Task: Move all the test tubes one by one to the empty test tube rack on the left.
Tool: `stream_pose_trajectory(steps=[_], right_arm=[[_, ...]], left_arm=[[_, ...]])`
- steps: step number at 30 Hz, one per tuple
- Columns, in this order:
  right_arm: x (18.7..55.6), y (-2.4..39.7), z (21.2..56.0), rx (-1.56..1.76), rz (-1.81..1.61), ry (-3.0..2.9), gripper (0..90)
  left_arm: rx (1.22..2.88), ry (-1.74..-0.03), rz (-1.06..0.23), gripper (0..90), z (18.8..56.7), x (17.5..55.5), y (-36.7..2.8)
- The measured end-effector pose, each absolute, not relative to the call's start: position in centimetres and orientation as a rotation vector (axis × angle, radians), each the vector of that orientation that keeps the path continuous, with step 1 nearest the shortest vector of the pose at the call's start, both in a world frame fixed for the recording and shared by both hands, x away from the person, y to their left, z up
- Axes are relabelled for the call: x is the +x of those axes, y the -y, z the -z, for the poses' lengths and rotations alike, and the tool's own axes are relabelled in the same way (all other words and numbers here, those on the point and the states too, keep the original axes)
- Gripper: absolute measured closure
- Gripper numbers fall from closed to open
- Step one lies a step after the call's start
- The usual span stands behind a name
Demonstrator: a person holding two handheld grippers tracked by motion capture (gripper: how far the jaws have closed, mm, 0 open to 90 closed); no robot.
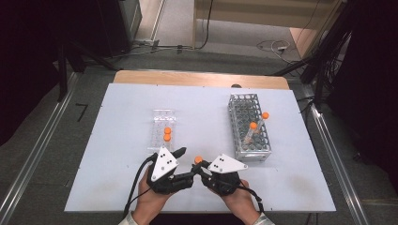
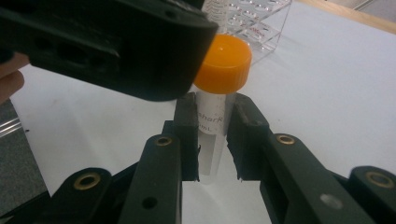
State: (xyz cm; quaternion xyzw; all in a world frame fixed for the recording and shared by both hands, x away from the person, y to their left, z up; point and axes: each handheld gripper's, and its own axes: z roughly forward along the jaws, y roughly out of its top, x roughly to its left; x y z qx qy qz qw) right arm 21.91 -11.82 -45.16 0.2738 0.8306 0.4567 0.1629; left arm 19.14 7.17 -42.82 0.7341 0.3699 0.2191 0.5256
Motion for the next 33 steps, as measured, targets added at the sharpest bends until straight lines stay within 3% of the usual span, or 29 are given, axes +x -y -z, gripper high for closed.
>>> stream_pose_trajectory(steps=[13, 20, 30, 33], right_arm=[[21.72, 11.57, 45.17, 0.772, -1.318, -2.384, 72.1], [21.66, 11.55, 45.1, 0.774, -1.332, -2.39, 72.1], [21.69, 11.56, 45.12, 0.779, -1.333, -2.398, 71.0], [21.77, 11.58, 45.08, 0.771, -1.344, -2.413, 59.0]], left_arm=[[1.791, -0.85, -0.502, 61.1, 43.19, 19.1, -6.72], [1.803, -0.842, -0.498, 68.2, 43.34, 19.12, -6.63], [1.806, -0.844, -0.499, 69.8, 43.27, 19.14, -6.71], [1.8, -0.851, -0.5, 69.8, 43.13, 19.18, -6.94]])
